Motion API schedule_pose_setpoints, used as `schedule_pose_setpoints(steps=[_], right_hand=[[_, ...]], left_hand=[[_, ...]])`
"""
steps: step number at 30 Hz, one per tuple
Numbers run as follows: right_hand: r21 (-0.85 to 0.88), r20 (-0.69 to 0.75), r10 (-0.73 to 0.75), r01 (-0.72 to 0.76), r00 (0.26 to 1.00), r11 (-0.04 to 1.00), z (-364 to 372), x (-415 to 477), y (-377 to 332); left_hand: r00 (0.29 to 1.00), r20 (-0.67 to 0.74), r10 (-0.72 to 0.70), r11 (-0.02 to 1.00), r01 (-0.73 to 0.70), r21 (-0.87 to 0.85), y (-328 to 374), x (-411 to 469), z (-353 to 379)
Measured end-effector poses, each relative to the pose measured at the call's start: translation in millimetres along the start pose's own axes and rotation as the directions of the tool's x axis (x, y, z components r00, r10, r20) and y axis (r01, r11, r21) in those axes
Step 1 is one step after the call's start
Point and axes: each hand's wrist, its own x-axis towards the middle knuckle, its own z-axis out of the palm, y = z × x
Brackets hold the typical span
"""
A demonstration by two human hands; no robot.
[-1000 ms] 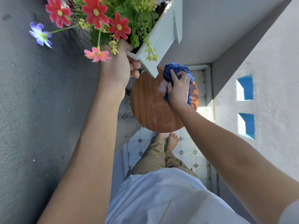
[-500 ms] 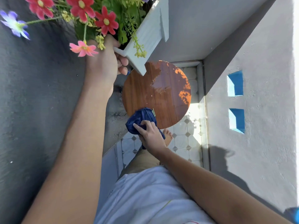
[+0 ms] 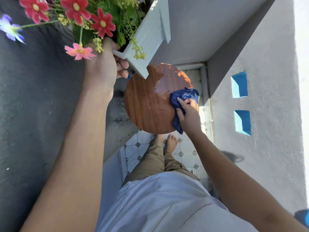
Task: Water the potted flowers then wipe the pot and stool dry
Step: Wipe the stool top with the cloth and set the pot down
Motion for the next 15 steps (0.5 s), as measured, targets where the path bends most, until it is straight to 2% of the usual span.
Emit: schedule_pose_setpoints(steps=[4, 6, 9, 13, 15], right_hand=[[0.132, -0.135, 0.219, -0.202, 0.966, 0.971, -9.0, 27.4, 2.2], [0.108, -0.194, 0.250, -0.232, 0.949, 0.967, -0.4, 31.0, -11.9], [0.039, -0.185, 0.175, -0.171, 0.967, 0.984, 20.5, 21.9, -41.0], [0.017, -0.025, -0.053, 0.053, 0.998, 0.998, 59.8, -10.1, -78.8], [0.026, 0.105, -0.216, 0.215, 0.971, 0.976, 82.6, -33.8, -99.1]], left_hand=[[1.000, 0.007, -0.005, 1.000, 0.005, -0.004, 1.1, 0.2, 0.0], [1.000, 0.015, -0.006, 1.000, 0.006, -0.023, 3.0, -0.3, -0.3], [1.000, 0.021, 0.000, 0.998, 0.001, -0.065, 6.2, -1.9, 1.7], [0.999, 0.038, 0.003, 0.996, 0.001, -0.084, 8.8, -0.9, 3.8], [0.999, 0.039, -0.001, 0.997, 0.004, -0.078, 7.8, -1.1, 2.6]])
